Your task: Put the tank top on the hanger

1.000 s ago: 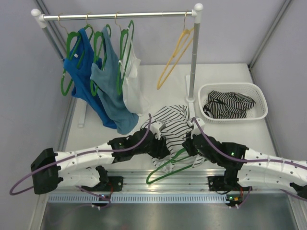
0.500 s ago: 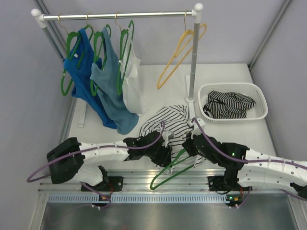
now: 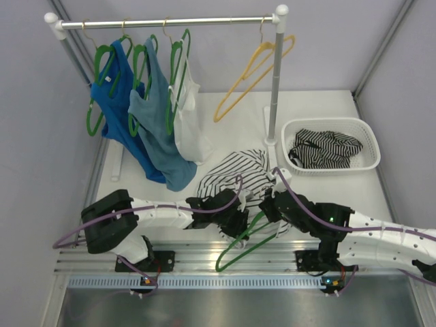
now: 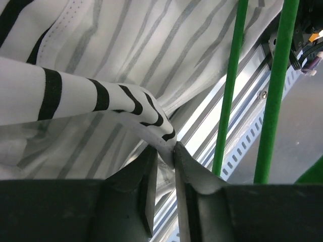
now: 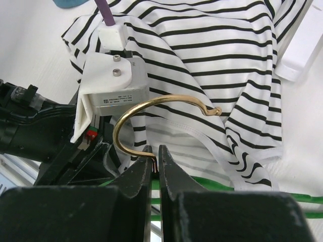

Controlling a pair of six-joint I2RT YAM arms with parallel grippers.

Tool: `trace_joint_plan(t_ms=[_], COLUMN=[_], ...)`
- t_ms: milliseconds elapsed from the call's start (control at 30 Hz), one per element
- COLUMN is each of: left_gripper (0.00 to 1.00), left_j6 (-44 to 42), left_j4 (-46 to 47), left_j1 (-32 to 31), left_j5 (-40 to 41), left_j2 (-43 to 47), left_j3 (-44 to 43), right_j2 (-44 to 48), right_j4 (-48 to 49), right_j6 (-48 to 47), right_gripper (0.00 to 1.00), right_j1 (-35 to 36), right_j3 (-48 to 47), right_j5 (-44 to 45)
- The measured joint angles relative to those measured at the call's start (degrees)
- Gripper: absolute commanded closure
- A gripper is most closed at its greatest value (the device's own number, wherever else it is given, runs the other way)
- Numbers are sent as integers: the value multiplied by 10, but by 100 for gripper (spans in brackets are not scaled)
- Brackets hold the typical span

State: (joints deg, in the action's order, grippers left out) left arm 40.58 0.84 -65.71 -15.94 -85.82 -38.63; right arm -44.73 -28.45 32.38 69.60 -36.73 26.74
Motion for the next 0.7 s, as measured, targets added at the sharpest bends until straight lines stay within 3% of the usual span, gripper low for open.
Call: trace_joint_plan(t_ms=[100,367,700], left_gripper=[100,100,100], left_j6=[2,-2,-1], left_j4=[5,0,-12], left_j1=[-2,1,45], left_j5=[6,43,49], left_j2=[0,82,212], left_j3=[0,7,81], right_j2=[3,34,44], right_j4=[-2,-16,-88], right_j6=[2,19,77], right_gripper=[100,100,100], right_j1=[0,0,0], right_j3=[0,0,-1], right_j5=[7,52,168])
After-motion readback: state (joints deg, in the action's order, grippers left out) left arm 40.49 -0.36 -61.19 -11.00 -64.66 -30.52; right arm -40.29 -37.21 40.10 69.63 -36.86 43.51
